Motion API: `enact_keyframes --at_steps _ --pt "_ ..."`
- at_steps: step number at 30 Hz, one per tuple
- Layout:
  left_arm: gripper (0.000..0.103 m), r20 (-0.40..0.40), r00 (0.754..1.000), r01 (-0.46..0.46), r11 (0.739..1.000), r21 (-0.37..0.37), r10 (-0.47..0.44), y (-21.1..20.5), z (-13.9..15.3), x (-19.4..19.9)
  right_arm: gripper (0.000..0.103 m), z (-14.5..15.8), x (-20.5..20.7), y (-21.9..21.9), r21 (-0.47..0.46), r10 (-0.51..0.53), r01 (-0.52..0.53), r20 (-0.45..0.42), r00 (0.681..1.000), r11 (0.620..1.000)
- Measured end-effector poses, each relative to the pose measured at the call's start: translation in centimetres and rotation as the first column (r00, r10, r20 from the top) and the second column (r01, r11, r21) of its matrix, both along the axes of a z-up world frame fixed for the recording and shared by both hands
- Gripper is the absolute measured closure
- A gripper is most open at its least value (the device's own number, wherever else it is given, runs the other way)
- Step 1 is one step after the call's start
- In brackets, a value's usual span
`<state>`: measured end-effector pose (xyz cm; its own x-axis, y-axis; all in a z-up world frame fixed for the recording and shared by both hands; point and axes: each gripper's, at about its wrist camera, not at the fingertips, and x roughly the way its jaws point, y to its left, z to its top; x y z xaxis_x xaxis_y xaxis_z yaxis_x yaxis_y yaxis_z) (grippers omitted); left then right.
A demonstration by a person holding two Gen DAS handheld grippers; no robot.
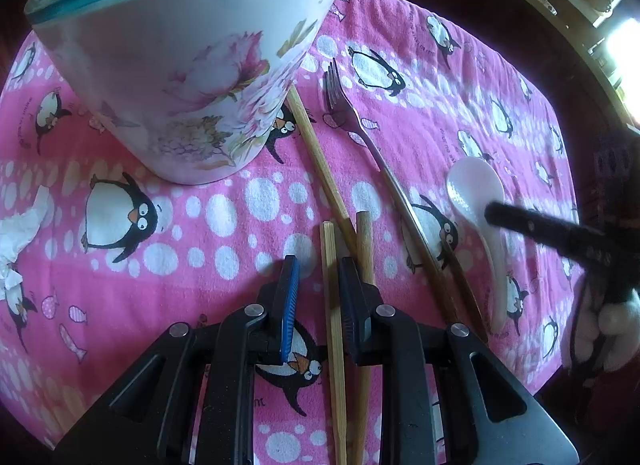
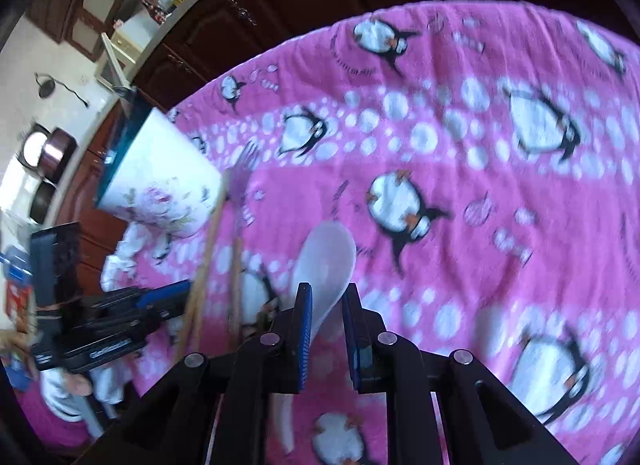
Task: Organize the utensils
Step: 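Lift the chopstick and white spoon with both tools over the utensil holder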
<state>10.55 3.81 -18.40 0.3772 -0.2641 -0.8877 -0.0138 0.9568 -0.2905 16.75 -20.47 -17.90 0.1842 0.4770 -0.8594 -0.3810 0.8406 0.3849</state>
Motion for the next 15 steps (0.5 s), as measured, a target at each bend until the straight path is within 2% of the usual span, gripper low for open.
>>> enact_keyframes --at_steps 2,5,7,8,10,15 --pt "0.083 0.001 1.0 0.003 1.0 0.001 -0.003 0.0 0.0 0.0 0.073 -0.1 -1.1 0.2 0.001 0.014 -0.014 0.0 1.0 1.0" --pt "0.083 0.006 1.0 0.009 1.0 0.011 -0.009 -0.2 0.0 0.2 0.071 -0.6 -2.4 1.1 -0.022 0.06 -0.06 0.011 0.998 0.998" --pt "0.087 0.01 1.0 0.016 0.999 0.03 -0.017 -0.6 0.0 0.3 0.082 -0.8 -3.0 1.9 -0.087 0.087 -0.082 0.061 0.994 0.993" --pt "0.094 0.015 1.0 0.018 0.999 0.04 -0.019 -0.7 0.0 0.3 0.083 -0.8 -3.2 2.3 -0.11 0.094 -0.085 0.078 0.993 0.99" --pt "0.098 0.015 1.0 0.005 1.0 0.025 -0.006 -0.5 -0.1 0.3 0.09 -0.7 -3.2 2.4 -0.113 0.098 -0.088 0.085 0.992 0.99" --pt "0.099 0.026 0.999 -0.033 0.999 -0.029 0.034 1.0 0.7 -1.2 0.091 1.1 -4.0 1.8 -0.088 0.086 -0.075 0.128 0.988 0.993"
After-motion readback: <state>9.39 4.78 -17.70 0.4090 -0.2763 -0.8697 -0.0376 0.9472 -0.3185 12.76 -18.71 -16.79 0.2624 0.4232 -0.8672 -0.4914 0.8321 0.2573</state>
